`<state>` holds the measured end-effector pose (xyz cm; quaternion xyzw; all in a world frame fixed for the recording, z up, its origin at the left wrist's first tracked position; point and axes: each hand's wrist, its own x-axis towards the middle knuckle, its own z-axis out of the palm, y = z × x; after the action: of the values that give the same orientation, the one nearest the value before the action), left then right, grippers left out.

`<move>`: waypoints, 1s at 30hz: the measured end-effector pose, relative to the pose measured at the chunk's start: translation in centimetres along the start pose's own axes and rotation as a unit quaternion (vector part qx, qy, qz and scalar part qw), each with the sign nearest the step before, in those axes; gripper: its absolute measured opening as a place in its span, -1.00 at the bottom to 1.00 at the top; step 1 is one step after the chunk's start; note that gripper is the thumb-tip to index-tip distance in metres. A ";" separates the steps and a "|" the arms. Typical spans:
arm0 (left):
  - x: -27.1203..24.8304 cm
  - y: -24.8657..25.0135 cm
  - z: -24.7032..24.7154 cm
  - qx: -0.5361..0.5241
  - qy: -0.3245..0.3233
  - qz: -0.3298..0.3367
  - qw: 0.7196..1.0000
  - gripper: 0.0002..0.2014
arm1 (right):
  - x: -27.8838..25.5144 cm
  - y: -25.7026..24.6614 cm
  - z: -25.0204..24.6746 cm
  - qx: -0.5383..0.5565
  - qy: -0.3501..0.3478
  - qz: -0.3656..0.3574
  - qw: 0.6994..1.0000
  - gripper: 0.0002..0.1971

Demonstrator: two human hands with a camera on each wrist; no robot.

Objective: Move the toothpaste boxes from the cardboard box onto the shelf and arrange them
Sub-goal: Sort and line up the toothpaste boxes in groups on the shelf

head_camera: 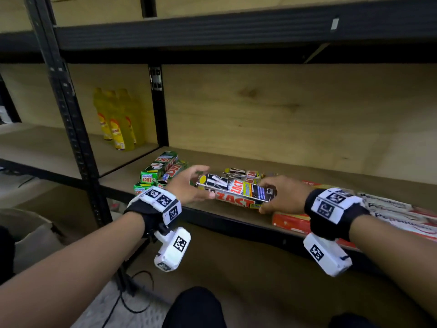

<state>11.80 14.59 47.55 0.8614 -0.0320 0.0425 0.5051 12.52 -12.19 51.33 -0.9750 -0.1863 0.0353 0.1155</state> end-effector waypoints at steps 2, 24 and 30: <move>0.0 -0.6 0.6 0.110 0.019 0.013 0.994 -0.21 | 0.4 0.2 1.0 -0.030 0.003 0.000 1.000 -0.31; 1.9 -1.7 1.1 0.281 -0.055 0.050 0.957 -0.39 | 2.2 -0.4 1.6 -0.090 -0.016 -0.011 0.996 -0.62; 2.0 -0.4 -1.9 0.328 -0.028 0.078 0.941 -0.58 | 4.2 -3.7 1.7 -0.031 0.005 0.001 1.000 -0.73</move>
<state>13.77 16.38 48.37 0.9750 -0.0977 0.0654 0.1884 14.95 -6.91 50.41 -0.9785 -0.1856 0.0250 0.0861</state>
